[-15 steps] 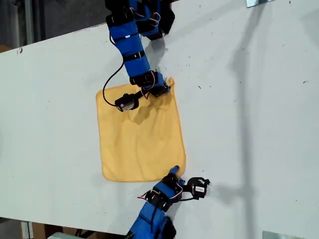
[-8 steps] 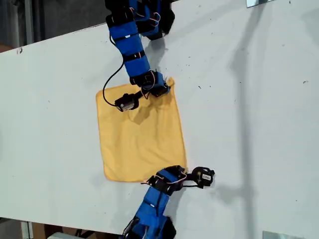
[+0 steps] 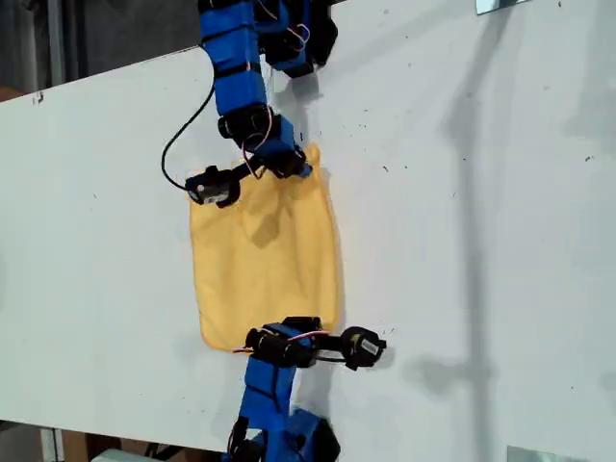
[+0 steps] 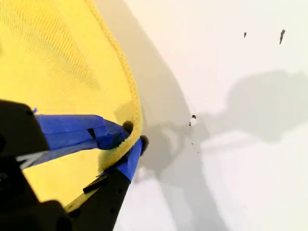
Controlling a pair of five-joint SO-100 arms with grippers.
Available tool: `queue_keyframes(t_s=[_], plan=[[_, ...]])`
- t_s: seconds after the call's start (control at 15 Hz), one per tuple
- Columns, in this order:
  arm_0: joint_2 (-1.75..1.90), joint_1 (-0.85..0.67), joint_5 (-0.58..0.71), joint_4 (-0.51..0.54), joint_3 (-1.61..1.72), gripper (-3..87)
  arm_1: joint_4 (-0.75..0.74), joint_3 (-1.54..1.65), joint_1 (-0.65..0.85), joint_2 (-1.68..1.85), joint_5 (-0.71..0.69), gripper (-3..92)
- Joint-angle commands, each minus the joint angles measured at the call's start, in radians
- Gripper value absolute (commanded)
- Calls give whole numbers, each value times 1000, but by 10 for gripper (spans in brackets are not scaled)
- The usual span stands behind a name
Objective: Grasp corners of a square towel and fold twice.
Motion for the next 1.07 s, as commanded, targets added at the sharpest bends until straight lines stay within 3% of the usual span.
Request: queue_keyframes(t_s=[0.0, 0.2, 0.4, 0.6, 0.73, 0.8, 1.0], plan=[[204, -118, 135, 20, 17, -27, 51, -138, 127, 98, -98, -1], [454, -364, 489, -37, 41, -27, 118, -440, 345, -35, -278, -1], [463, -761, 796, -29, -25, -27, -3, -635, 583, -179, -463, -1], [457, -1101, 1011, -252, -6, -27, -244, -661, 759, -242, -535, -1], [422, -1243, 1097, -476, 81, -27, -499, -551, 836, -261, -545, -1], [354, -1298, 1111, -540, 86, -27, -655, -474, 871, -285, -535, -1], [107, -1382, 1135, -695, 44, -27, -718, -612, 953, -609, -515, -1]])
